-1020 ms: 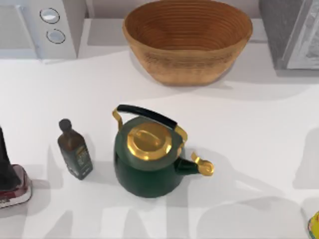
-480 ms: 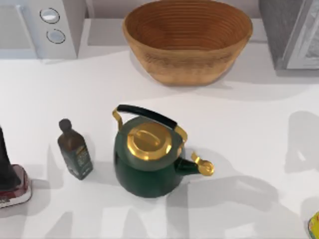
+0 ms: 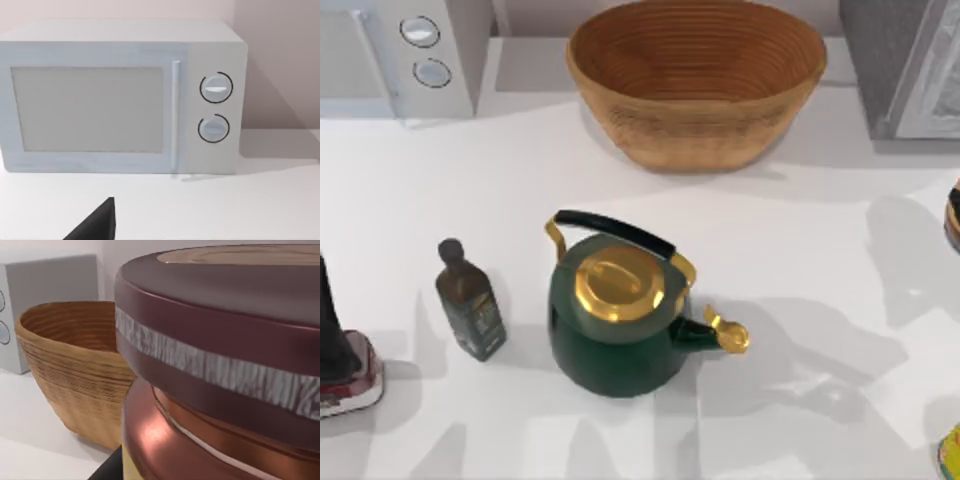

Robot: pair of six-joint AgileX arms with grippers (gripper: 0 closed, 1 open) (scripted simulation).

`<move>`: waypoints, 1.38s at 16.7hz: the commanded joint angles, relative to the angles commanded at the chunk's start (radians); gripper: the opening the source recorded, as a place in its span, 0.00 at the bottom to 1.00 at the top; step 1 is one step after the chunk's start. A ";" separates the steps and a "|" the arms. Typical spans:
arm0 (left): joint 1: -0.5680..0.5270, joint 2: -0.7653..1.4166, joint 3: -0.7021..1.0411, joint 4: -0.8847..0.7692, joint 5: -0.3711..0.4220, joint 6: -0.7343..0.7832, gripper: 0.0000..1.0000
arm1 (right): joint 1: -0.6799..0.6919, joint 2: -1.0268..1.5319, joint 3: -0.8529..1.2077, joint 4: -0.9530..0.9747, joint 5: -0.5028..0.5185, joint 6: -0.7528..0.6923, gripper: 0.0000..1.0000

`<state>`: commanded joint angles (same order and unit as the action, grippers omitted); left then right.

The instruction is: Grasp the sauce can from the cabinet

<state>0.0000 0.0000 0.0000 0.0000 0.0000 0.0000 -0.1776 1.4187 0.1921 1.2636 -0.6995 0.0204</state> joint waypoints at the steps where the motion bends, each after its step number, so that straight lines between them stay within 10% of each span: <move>1: 0.000 0.000 0.000 0.000 0.000 0.000 1.00 | -0.010 0.092 0.013 0.080 -0.045 0.001 0.00; 10: 0.000 0.000 0.000 0.000 0.000 0.000 1.00 | -0.071 0.610 0.078 0.519 -0.286 0.007 0.00; 23: 0.000 0.000 0.000 0.000 0.000 0.000 1.00 | -0.011 0.759 0.158 0.528 -0.206 0.031 0.00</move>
<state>0.0000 0.0000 0.0000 0.0000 0.0000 0.0000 -0.1891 2.1776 0.3497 1.7913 -0.9051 0.0514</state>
